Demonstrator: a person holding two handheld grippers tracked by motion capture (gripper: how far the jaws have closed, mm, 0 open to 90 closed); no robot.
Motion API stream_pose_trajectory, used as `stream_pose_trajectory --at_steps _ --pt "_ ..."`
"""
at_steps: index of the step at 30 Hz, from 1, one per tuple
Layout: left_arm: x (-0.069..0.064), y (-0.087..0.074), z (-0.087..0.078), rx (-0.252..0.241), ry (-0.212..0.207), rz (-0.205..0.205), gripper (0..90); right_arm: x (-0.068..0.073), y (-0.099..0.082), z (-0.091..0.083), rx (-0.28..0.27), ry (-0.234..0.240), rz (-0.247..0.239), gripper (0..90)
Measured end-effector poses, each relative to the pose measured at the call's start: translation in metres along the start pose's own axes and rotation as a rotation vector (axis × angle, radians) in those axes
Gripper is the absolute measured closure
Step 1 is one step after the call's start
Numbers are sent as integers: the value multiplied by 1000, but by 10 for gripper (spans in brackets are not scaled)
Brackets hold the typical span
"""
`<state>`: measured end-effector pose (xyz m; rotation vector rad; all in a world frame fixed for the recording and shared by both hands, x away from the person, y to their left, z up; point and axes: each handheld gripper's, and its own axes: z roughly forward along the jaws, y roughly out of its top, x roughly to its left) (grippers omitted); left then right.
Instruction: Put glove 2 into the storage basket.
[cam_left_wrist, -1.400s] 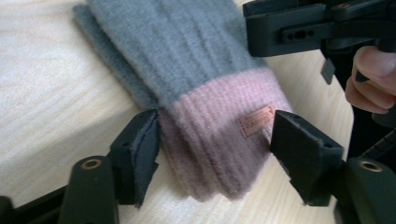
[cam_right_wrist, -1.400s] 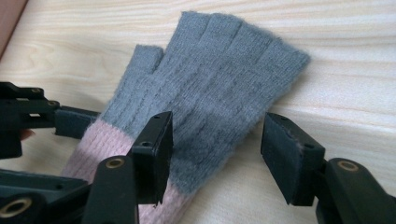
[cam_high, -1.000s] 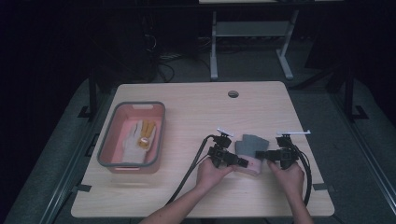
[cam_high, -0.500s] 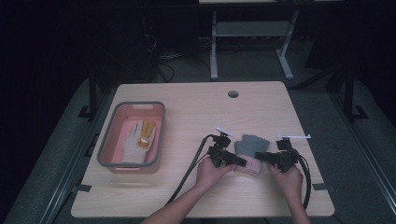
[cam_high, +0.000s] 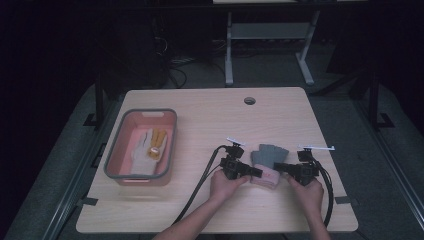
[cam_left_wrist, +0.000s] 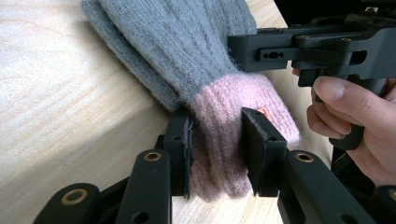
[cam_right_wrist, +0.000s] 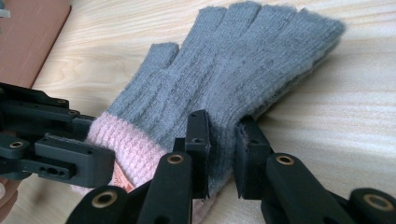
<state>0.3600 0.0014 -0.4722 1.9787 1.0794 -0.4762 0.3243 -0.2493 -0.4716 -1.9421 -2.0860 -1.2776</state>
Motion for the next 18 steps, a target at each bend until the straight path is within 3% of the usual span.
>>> stream_pose_trajectory --at_steps 7,18 --pt "3 -2 -1 -13 -16 -6 664 1 -1 -2 -8 2 5 787" --pt "-1 -2 -6 -12 -9 17 668 5 -1 -8 -28 17 8 788"
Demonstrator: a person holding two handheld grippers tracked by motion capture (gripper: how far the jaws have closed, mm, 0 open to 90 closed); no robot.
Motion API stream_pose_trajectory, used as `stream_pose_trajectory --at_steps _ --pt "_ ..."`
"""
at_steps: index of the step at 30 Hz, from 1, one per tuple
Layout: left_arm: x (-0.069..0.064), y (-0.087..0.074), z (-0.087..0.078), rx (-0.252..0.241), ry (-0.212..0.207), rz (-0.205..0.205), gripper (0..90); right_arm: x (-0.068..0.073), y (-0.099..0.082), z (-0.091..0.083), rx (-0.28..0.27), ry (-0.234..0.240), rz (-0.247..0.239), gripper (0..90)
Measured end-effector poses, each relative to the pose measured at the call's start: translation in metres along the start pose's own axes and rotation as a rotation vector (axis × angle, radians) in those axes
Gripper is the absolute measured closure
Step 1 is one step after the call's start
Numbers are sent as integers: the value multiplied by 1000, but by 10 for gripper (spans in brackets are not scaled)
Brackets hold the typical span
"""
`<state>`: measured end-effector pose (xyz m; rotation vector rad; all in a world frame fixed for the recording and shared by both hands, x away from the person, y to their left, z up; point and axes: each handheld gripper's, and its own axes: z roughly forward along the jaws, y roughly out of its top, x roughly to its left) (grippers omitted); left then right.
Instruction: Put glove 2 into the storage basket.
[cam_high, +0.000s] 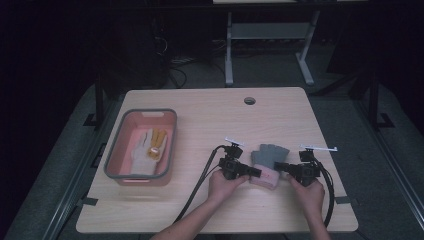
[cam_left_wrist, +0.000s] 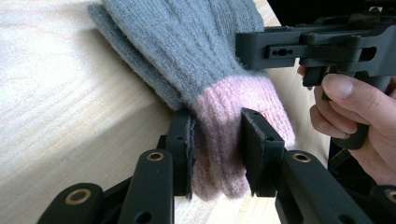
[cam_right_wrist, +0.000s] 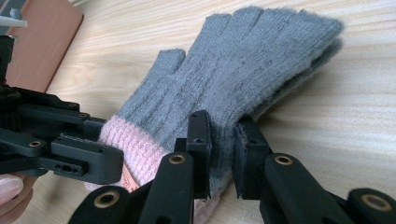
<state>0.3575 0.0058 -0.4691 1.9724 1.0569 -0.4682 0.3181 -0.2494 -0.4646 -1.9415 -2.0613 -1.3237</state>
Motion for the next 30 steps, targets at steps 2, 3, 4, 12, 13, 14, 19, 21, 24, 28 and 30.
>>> stream_pose_trajectory --at_steps 2,3,4,12,13,14,19,21,24,28,30 --pt "-1 0 -1 -1 -1 0 668 1 0 0 -1 4 6 787" --pt "0 0 -2 0 -3 2 668 2 0 -1 -3 6 5 788" --pt "0 0 -3 -1 -3 2 668 2 0 -1 -3 7 1 788" --pt "-3 1 -9 -10 -11 11 668 7 0 -6 -33 24 12 786" --pt "-3 1 -10 -11 -10 13 668 7 0 -6 -36 26 9 786" --pt "-3 1 -12 -11 -12 17 668 8 0 -6 -37 29 11 787" --pt "-4 2 -20 -17 -3 30 668 15 3 -7 -43 36 -5 786" --pt "-3 2 -22 -18 -1 33 668 18 4 -6 -42 35 -12 786" --pt "-4 2 -26 -23 -2 38 668 20 6 -6 -39 43 -15 787" --pt "-6 4 -31 -28 -8 38 668 23 8 -7 -37 55 -7 787" --pt "-6 4 -34 -29 -12 40 667 25 10 -9 -37 59 -5 787"
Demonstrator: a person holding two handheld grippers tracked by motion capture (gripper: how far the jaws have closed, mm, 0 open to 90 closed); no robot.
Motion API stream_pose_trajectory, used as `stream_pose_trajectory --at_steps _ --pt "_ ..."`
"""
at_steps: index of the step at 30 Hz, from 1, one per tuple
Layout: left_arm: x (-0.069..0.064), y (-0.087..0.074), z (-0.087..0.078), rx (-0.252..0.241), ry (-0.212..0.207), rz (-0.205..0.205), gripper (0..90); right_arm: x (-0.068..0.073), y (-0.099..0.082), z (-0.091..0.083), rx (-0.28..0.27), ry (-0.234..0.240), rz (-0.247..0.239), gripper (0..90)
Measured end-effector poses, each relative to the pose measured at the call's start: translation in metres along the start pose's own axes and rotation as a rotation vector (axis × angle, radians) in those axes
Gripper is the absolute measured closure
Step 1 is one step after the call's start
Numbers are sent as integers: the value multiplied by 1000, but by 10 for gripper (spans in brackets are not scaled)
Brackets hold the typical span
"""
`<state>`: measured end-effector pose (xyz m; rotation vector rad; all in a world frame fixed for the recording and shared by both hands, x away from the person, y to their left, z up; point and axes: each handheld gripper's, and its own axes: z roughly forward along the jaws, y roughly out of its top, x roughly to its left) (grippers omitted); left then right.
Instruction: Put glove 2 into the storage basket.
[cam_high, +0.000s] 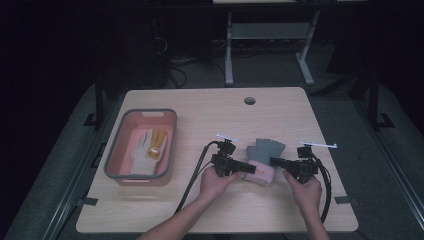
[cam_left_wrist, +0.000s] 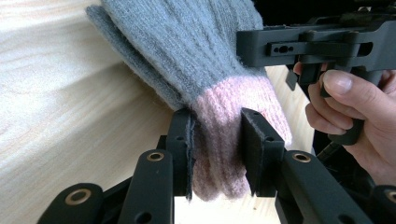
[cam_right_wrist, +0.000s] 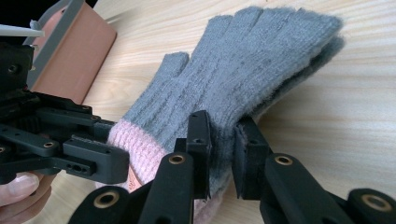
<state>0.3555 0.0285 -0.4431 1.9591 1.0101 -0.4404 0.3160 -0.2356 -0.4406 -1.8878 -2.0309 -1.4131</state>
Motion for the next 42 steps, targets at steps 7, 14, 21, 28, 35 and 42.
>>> stream_pose_trajectory --at_steps 7,14,21,28,35,42 --pt "-2 3 -14 -23 -10 10 667 11 8 -3 -2 12 0 787" --pt "-3 5 -30 -42 -8 18 668 23 16 0 7 25 -13 787" --pt "-1 6 -46 -62 -1 24 668 34 25 7 16 44 -17 787" --pt "2 7 -61 -81 5 24 669 45 31 15 22 68 -7 786" --pt "5 7 -73 -94 9 25 669 52 35 23 32 87 -6 786" --pt "6 8 -88 -107 14 32 669 65 43 27 37 97 -31 786"
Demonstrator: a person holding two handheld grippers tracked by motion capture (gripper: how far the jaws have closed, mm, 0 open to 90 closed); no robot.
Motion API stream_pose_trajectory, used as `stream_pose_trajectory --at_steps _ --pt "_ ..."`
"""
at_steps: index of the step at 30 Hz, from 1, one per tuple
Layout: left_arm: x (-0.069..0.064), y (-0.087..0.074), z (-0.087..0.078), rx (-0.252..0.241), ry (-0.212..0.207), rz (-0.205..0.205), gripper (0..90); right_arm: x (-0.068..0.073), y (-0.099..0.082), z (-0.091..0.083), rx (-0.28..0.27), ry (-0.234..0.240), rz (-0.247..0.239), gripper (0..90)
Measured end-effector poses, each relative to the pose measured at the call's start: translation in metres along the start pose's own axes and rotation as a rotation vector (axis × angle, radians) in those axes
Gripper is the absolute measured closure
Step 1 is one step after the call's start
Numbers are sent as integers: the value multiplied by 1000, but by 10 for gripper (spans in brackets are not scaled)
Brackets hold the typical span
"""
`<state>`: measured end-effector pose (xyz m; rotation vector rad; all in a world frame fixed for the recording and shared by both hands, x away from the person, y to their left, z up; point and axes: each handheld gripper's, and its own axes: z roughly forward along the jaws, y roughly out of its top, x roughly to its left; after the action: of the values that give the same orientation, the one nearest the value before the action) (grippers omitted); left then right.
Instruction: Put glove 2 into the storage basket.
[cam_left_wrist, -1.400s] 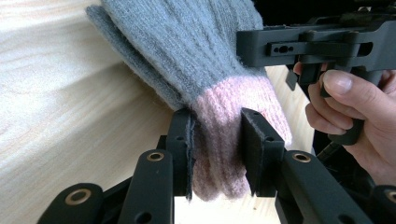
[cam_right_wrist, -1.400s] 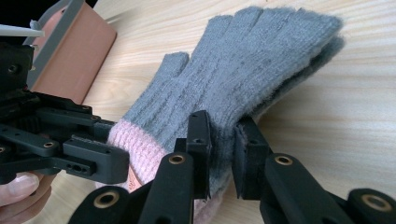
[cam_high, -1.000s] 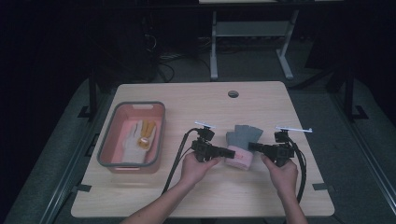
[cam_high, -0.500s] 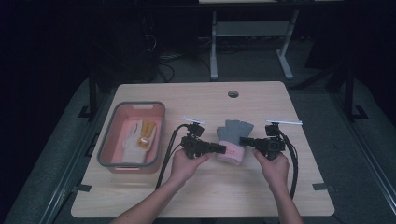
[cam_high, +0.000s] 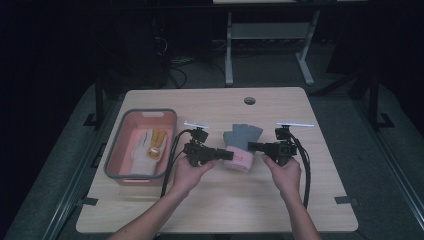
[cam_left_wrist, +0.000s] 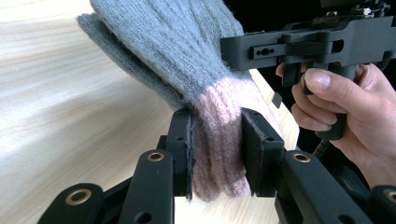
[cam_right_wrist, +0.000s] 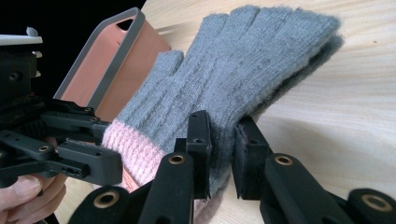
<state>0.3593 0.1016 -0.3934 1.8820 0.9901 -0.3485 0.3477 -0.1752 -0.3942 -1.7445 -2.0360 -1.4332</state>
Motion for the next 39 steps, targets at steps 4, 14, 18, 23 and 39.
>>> stream_pose_trajectory --at_steps 4,14,18,23,39 --pt "1 0 -7 -14 1 -7 669 6 4 3 5 6 -11 786" --pt "2 1 -23 -31 8 -2 669 20 11 8 12 19 -34 785" --pt "3 3 -31 -31 11 2 669 28 16 11 15 21 -48 784" --pt "4 5 -40 -41 17 5 669 36 21 15 25 21 -65 784" --pt "9 5 -67 -67 31 4 670 60 33 27 36 46 -102 784"
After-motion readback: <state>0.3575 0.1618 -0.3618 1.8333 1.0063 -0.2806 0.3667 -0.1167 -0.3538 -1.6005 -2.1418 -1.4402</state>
